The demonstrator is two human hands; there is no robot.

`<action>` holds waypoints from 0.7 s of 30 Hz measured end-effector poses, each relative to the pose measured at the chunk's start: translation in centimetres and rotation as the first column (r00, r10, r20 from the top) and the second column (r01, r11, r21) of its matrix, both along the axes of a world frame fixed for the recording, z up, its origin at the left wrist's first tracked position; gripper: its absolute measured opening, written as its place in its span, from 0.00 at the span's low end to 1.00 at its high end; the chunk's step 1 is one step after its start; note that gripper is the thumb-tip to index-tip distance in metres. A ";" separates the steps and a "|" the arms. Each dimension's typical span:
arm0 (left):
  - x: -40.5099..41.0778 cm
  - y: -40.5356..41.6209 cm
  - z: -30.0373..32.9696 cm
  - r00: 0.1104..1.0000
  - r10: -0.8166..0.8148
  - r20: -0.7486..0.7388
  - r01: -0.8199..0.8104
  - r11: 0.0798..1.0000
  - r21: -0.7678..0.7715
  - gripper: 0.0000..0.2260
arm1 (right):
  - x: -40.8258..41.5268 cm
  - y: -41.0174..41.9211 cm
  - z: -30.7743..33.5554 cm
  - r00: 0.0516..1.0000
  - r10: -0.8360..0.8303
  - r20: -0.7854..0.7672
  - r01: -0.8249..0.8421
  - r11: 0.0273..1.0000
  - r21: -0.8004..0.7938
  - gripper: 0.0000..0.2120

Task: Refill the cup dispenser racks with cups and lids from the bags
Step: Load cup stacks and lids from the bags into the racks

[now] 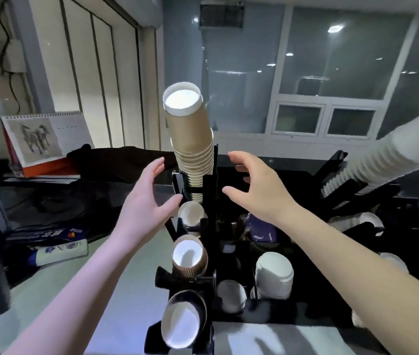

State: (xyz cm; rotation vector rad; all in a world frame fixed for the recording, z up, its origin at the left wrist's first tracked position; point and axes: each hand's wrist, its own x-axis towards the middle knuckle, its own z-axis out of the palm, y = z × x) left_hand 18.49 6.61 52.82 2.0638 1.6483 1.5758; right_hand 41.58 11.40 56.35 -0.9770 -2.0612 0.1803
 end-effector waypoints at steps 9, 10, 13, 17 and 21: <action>-0.9 7.6 2.3 0.998 -0.025 0.062 0.026 1.000 -0.013 0.32 | -2.4 7.8 3.7 0.998 0.031 0.057 -0.034 0.998 0.050 0.44; -0.9 8.2 2.4 0.996 -0.049 0.072 0.050 0.999 -0.016 0.31 | -2.7 8.5 3.7 0.997 0.043 0.067 -0.045 0.998 0.035 0.45; -1.2 9.3 2.3 0.980 -0.130 0.148 0.132 0.991 -0.005 0.31 | -4.2 9.5 3.2 0.988 0.149 0.036 -0.148 0.989 -0.026 0.44; -2.3 10.6 2.4 0.920 -0.328 0.214 0.347 0.936 -0.056 0.31 | -5.9 10.5 2.7 0.983 0.170 -0.066 -0.176 0.978 -0.113 0.44; -3.7 11.9 3.0 0.878 -0.451 0.160 0.466 0.882 -0.074 0.26 | -6.7 11.4 2.3 0.982 0.150 -0.118 -0.175 0.952 -0.251 0.48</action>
